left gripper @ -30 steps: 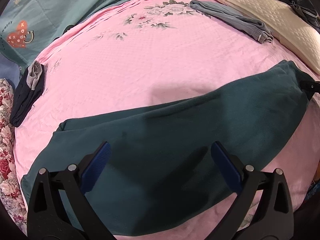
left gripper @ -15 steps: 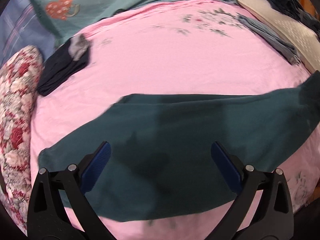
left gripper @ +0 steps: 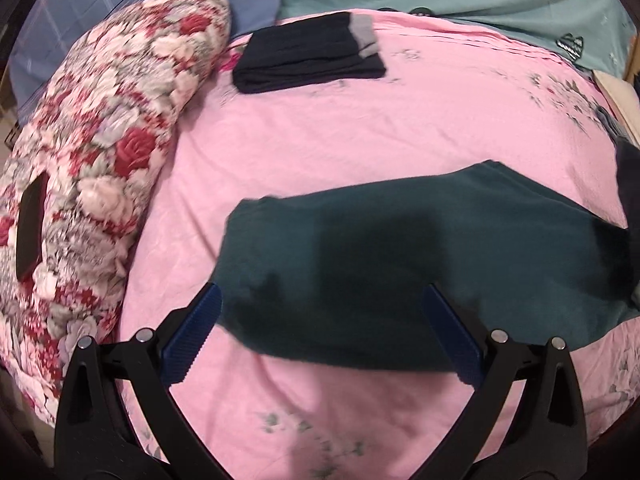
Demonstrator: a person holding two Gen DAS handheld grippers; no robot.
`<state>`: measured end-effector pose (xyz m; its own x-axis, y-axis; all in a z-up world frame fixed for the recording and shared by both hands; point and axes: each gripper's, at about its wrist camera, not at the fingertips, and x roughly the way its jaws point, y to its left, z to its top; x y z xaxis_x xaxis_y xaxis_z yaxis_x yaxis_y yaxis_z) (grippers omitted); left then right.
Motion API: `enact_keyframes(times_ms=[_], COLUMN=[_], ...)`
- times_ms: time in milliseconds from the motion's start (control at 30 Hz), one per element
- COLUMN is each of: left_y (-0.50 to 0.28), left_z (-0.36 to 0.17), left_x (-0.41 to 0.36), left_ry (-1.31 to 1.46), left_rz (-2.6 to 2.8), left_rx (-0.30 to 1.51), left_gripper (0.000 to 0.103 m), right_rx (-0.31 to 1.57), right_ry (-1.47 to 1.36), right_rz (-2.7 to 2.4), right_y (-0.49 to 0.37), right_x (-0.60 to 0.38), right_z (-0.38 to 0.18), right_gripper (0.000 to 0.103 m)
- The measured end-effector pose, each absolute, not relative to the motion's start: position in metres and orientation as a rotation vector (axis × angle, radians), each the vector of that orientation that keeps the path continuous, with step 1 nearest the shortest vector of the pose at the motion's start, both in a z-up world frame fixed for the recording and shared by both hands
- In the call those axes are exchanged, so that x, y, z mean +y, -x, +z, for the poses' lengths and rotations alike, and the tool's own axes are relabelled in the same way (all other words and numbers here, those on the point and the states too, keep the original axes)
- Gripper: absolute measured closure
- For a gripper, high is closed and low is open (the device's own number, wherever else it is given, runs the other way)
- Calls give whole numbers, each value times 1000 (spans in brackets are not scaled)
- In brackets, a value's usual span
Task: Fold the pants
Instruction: 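Fold the leg cuffs over toward the waistband with the right gripper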
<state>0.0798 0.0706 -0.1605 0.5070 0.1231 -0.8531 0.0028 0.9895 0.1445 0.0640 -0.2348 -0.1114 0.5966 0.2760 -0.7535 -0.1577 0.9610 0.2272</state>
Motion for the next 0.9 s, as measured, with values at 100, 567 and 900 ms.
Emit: enact_keyframes(times_ms=[100, 567, 900], left_y=[-73, -85, -119], left_z=[-164, -156, -161], left_x=[90, 58, -97], left_ry=[-99, -111, -73], left_rz=[87, -114, -599], left_rx=[1047, 1006, 973], left_gripper=[2, 2, 17], right_rx=[925, 994, 1022], right_ry=[-95, 86, -172], right_rz=[326, 402, 49], right_y=[-73, -54, -47], right_x=[-188, -120, -302], right_z=[-125, -158, -161], right_gripper=[93, 52, 79])
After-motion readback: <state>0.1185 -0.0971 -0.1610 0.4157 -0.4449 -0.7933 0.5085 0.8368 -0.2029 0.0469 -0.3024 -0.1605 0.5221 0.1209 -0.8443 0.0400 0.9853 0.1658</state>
